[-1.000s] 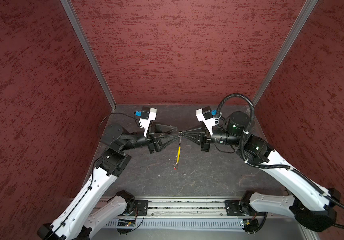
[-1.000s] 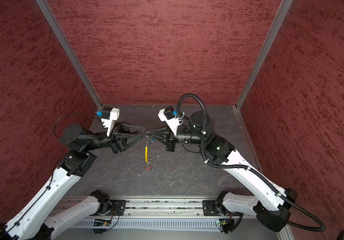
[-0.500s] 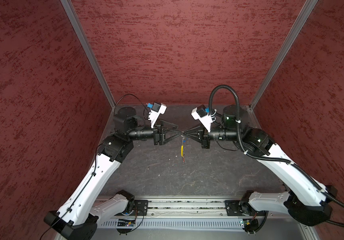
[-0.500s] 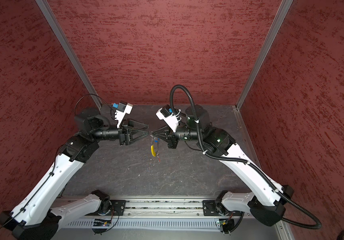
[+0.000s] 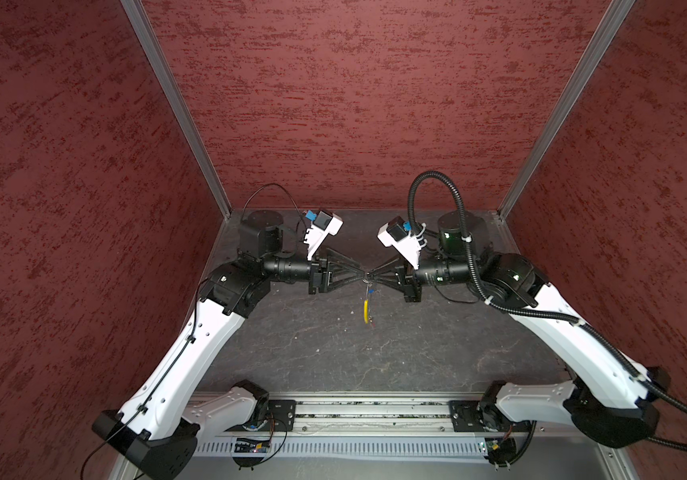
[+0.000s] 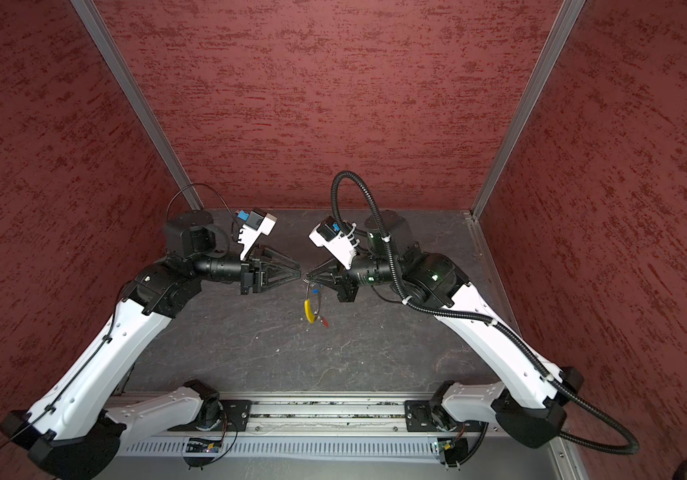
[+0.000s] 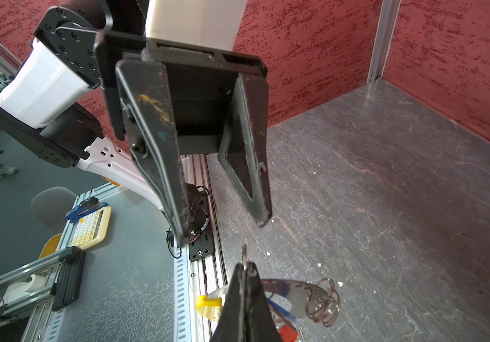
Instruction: Remove the keys from the keyring
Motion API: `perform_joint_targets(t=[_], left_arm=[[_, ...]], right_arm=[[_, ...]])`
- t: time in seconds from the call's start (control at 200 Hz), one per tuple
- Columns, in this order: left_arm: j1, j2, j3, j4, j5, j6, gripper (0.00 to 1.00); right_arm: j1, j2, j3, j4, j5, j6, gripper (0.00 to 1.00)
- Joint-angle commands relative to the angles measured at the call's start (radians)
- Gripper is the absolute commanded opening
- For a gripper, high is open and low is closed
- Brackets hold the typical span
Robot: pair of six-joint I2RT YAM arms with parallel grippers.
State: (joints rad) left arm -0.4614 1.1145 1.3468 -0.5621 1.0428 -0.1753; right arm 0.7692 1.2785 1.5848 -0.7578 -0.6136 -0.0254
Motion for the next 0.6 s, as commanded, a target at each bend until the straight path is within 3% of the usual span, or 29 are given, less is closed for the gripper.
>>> perform_joint_targets(t=[0.0,0.466,0.596], left_arm=[[-0.009,0.011,0.022,-0.03,-0.004,0.039,0.38],[-0.025,0.019,0.02,-0.019,0.061,0.04,0.13],[-0.026,0.021,0.02,-0.021,0.066,0.04,0.12]], right_arm=[[-0.004,-0.007,0.041,0.004,-0.036,-0.024,0.0],[-0.004,-0.026,0.023,0.019,0.042,-0.012,0.0],[-0.004,-0.024,0.027,0.022,0.061,-0.006,0.0]])
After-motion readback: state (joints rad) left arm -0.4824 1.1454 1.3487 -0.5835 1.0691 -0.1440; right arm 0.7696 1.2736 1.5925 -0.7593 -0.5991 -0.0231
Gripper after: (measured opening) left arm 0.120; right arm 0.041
